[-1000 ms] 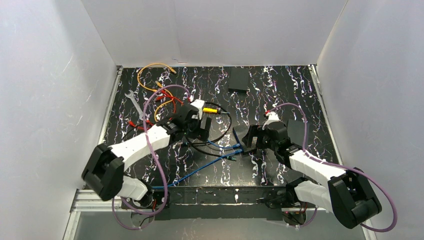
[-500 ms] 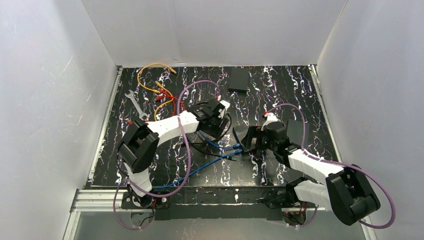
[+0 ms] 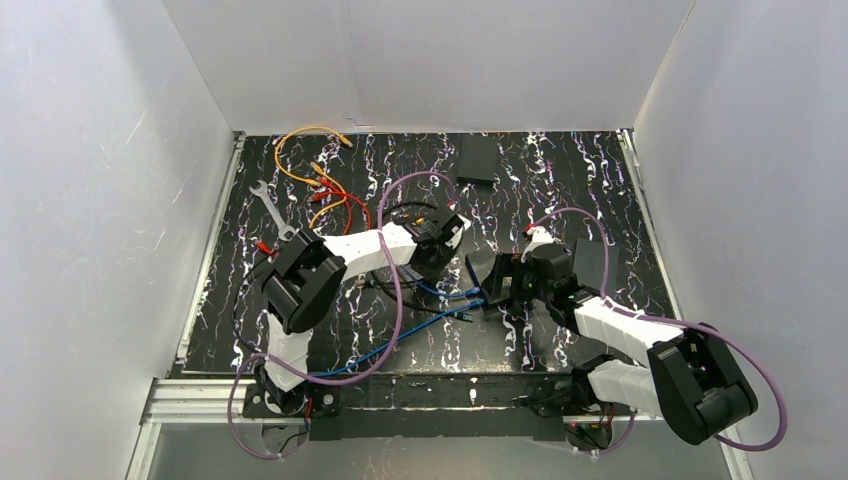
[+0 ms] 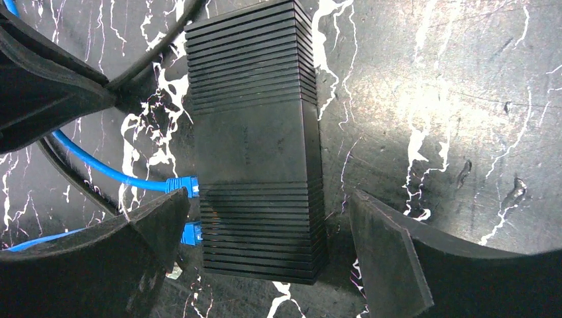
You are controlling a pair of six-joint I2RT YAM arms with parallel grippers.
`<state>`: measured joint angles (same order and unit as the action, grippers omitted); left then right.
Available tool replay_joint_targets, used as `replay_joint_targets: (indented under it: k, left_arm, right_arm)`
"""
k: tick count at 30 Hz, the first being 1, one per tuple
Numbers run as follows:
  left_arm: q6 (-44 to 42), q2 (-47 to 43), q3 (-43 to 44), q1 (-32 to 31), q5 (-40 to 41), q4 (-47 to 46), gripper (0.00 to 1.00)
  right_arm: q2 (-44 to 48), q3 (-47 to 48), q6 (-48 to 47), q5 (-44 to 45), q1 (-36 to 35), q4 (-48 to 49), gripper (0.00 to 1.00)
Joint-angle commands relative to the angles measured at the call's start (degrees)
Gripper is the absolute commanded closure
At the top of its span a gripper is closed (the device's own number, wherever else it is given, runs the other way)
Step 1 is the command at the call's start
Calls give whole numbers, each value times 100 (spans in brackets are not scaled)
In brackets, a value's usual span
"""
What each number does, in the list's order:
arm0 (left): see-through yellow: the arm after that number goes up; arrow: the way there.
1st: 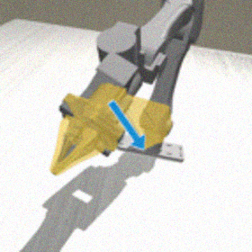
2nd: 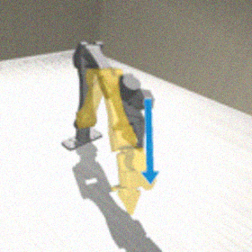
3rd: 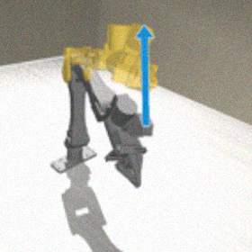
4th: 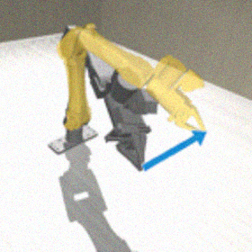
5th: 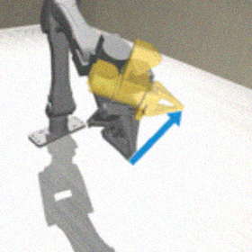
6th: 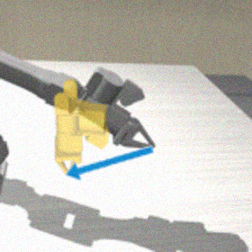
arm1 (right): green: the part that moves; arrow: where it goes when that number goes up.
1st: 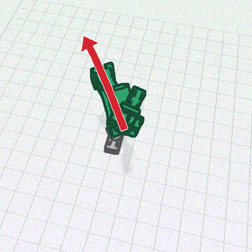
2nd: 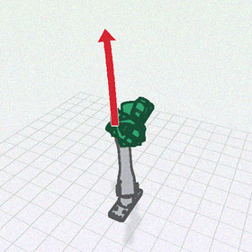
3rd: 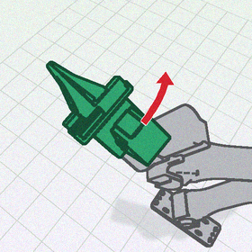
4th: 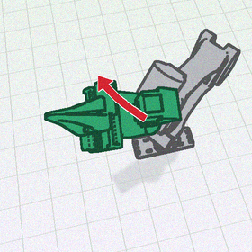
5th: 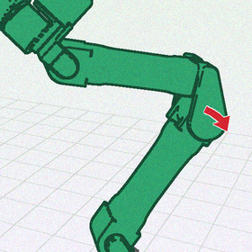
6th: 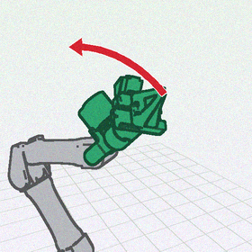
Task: Insert the plug into the switch port
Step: Pick up the connector from the center of the board.
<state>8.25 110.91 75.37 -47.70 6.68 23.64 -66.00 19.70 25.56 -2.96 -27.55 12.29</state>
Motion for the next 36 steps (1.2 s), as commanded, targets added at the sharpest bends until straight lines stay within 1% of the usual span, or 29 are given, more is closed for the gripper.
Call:
replay_joint_targets:
  k: [1, 2, 8, 12, 16, 18, 22, 24, 31, 34, 36]
  left_arm:
    - [-49, 7, 175, 2, 205, 277, 97]
    - [-61, -28, 237, 9, 392, 318, 100]
    - [-399, -365, 817, 216, 1716, 672, 100]
    - [-651, -874, 1089, 405, 2175, 381, 100]
    - [-795, -1308, 1540, 611, 2308, 144, 100]
    - [-1001, -1448, 1797, 680, 2398, 92, 100]
    - [-1055, -1755, 2121, 705, 2198, 59, 100]
    - [-944, -1950, 2064, 702, 2077, 1, 100]
    - [-226, -2653, 1236, 714, 1826, -557, 100]
    - [-18, -2763, 1098, 710, 1754, -411, 100]
    - [180, -2832, 1011, 711, 1925, -235, 100]
  right_arm:
    - [-3, -10, 37, -3, -5, 186, 2]
    - [7, -12, 37, 4, -5, 179, 2]
    - [46, -28, 25, 6, -5, 164, 2]
    - [42, -28, 24, -3, -3, 168, 2]
    - [42, -37, 21, -3, -5, 181, 2]
    - [30, -36, 19, -9, -5, 185, 2]
    - [20, -37, 19, -27, -5, 186, 2]
    - [17, -37, 17, -50, 0, 186, 2]
    - [13, -40, -40, -278, -5, 270, 2]
    - [50, -53, -68, -338, -5, 299, 2]
    - [94, -67, -101, -408, -5, 344, 2]
